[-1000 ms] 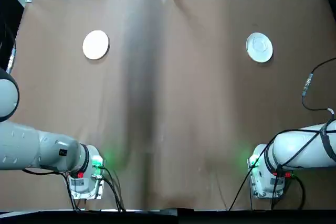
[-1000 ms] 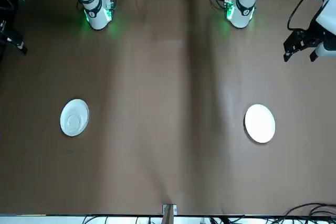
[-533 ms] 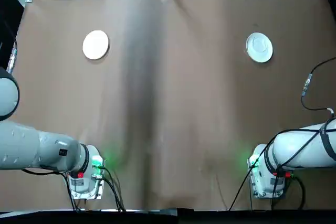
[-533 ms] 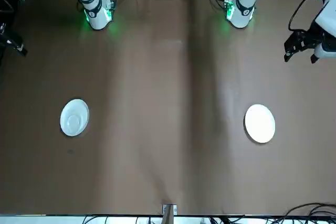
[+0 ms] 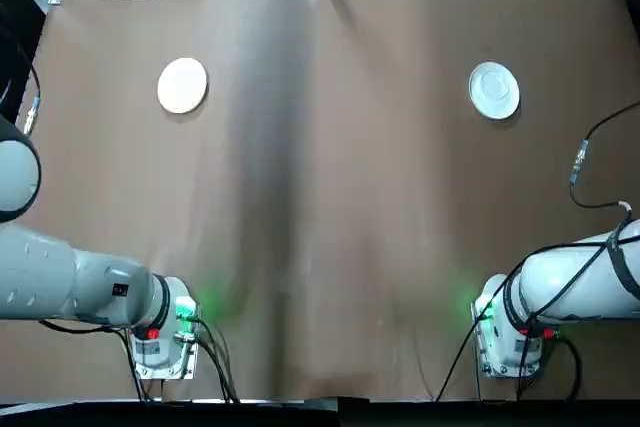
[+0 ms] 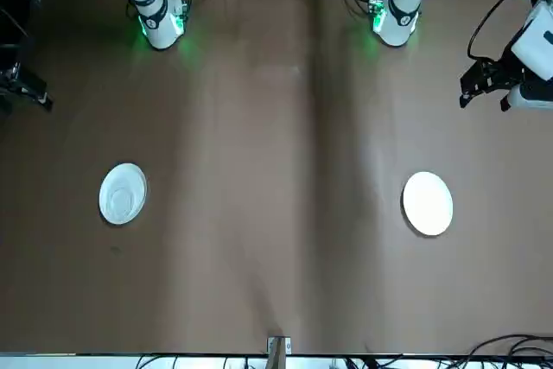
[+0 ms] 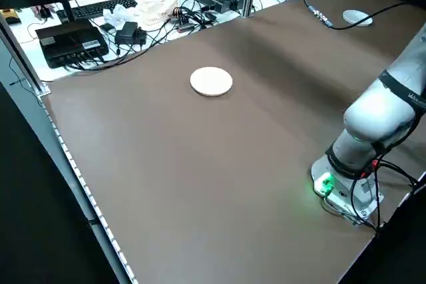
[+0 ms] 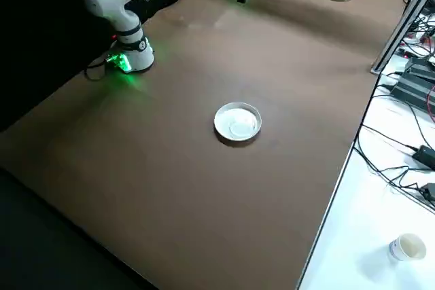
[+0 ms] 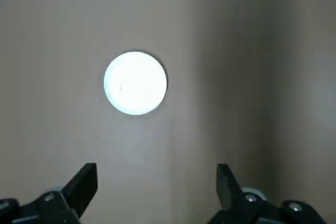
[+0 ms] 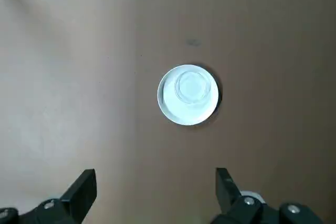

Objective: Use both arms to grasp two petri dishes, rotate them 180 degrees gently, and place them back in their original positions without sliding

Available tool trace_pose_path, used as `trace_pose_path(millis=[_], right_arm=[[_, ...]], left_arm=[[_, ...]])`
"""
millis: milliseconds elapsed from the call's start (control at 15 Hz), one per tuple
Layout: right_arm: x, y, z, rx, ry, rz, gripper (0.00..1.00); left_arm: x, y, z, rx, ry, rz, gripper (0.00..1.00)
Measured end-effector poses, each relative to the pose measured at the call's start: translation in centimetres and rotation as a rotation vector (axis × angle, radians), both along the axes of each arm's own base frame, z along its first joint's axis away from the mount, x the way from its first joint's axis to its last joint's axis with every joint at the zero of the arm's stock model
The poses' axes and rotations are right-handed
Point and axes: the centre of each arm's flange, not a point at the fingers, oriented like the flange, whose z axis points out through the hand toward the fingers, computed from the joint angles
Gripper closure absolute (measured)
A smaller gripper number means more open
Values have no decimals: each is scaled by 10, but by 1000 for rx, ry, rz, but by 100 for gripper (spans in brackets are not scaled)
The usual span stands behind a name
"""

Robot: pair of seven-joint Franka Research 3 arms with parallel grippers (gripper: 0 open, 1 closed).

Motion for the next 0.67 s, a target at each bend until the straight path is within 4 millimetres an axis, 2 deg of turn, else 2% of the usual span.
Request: trace_pose_path(millis=[200,667], right_arm=[[0,0,2,0,-3,1,0],[1,2,0,0,2,5,0]], left_arm=[[-1,6,-2,-1,20,42,0],[-2,5,-3,-1,29,67,0]])
